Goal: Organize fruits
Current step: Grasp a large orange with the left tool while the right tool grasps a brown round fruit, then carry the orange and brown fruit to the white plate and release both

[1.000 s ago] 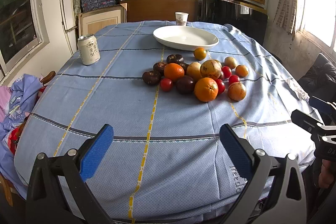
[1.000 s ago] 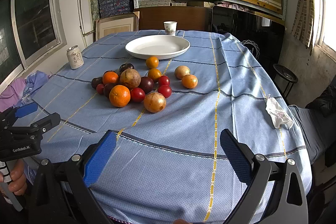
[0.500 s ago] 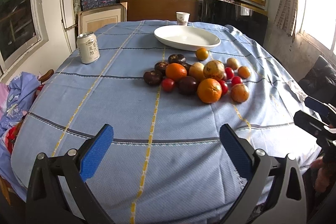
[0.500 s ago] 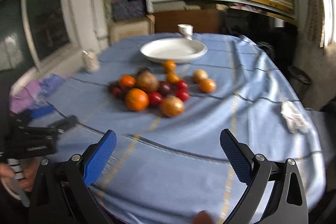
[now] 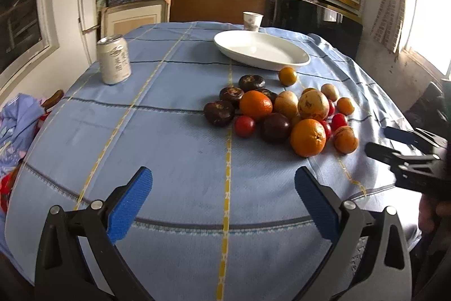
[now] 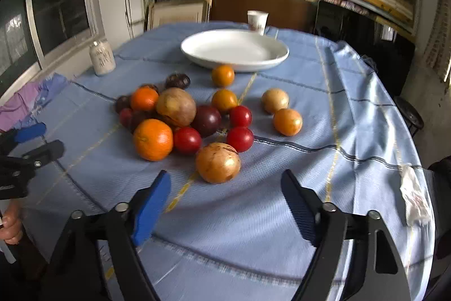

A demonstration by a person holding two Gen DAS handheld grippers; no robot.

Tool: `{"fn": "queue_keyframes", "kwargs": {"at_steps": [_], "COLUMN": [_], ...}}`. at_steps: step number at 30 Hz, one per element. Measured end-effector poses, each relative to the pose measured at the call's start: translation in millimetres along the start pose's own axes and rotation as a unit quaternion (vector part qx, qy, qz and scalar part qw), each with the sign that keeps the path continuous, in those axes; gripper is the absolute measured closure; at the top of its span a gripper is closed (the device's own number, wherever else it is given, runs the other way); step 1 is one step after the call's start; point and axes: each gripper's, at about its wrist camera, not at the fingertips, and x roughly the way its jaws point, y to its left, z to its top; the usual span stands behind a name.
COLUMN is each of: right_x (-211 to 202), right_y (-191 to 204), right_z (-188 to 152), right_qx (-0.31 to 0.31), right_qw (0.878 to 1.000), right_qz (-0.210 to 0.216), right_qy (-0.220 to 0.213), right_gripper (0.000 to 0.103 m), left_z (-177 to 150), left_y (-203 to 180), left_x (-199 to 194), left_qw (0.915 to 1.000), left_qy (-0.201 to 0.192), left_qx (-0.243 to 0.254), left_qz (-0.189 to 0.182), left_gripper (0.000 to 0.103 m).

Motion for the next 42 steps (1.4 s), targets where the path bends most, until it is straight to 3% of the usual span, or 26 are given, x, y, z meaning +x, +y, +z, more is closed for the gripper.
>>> {"fn": "queue_keyframes", "kwargs": {"at_steps": [2,6,11,13,14,18,20,28,42], "right_x": [8.8,29.2,46.2,50.1,50.1,37.1,28.2,19.0,20.7], "right_y": [-1.2,-2.5,-2.4,-3.1,-3.6,-14.3,-24.0,-49.5,-67.4], "right_z": [2.9,6.7,7.0,8.4,9.0,8.8,6.9,-1.0,2.2], "right_qx": [-0.001,-0.001,0.006,0.006,0.008,0.026,0.045,0.086,0.116], "right_qw": [1.0,0.999,0.997,0.996,0.996,0.995,0.994,0.99,0.985], "right_qz": [0.002,0.027,0.045,0.061,0.065,0.081,0.096,0.11,0.126], "right_qy": [0.01,0.045,0.067,0.066,0.065,0.046,0.036,0.028,0.021], "right_gripper": [0.029,0.048,0.049,0.058,0.058,0.059,0.059,0.059,0.059], "left_z": [3.7,9.5,14.5,16.5,18.5,27.9,30.8,40.3,41.2], "left_y": [-3.1,-9.5,-22.0,-28.0,-31.3,-46.8,-57.9,-95.7,-105.6], "left_x": [4.8,12.6,25.5,29.2,31.5,44.2,49.6,74.5,85.0], "left_qw": [0.9999,0.9992,0.9976,0.997,0.9966,0.9919,0.9902,0.9796,0.9749], "left_qy": [0.001,0.0,0.008,0.012,0.015,0.042,0.046,0.063,0.071], "left_qx": [0.011,0.028,0.051,0.06,0.065,0.082,0.097,0.15,0.19], "left_qz": [-0.012,-0.029,-0.045,-0.047,-0.049,-0.087,-0.09,-0.119,-0.092], "left_gripper": [0.004,0.004,0.004,0.005,0.008,0.047,0.051,0.051,0.058]}}
